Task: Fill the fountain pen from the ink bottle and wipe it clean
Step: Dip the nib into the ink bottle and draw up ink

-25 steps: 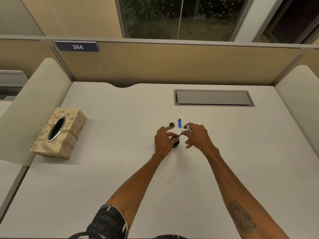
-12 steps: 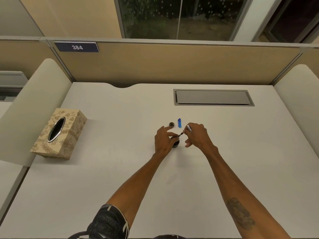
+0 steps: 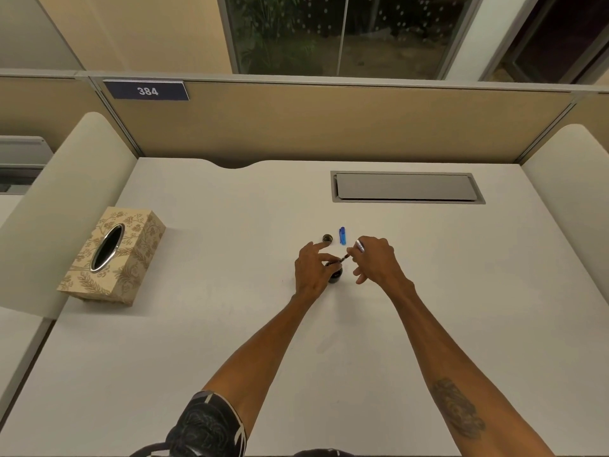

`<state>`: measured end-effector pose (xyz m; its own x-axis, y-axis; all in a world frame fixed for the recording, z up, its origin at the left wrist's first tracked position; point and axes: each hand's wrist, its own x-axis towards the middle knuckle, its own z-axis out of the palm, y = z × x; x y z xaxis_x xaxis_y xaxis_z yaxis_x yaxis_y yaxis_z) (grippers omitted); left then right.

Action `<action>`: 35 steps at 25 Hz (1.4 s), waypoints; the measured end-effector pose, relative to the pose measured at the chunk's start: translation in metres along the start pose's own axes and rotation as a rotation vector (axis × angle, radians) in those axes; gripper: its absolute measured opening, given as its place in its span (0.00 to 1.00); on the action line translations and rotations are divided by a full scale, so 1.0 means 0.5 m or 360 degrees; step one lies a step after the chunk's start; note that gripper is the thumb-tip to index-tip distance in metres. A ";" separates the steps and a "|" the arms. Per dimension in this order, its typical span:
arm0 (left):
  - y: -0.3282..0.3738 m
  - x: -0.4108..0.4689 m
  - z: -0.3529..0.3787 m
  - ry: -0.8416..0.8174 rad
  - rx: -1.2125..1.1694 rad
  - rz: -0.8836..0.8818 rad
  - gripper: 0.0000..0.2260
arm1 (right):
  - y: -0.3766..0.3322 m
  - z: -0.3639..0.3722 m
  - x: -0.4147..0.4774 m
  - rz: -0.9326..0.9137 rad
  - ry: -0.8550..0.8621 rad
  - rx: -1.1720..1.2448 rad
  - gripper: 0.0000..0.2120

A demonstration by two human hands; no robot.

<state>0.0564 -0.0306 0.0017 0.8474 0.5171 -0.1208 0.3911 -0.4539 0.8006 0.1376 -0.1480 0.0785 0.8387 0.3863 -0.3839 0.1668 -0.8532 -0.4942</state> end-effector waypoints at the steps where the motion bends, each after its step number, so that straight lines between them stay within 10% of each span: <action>1: 0.000 0.000 0.000 -0.0003 0.0005 -0.0006 0.09 | -0.001 -0.002 -0.001 0.0017 0.0012 0.0005 0.17; 35: -0.003 0.001 0.002 0.0014 -0.0012 0.0011 0.08 | 0.000 -0.004 -0.002 -0.0050 -0.0027 0.0060 0.09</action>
<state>0.0566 -0.0302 -0.0004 0.8468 0.5204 -0.1103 0.3828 -0.4520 0.8057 0.1377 -0.1491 0.0802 0.8245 0.4188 -0.3806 0.1730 -0.8269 -0.5351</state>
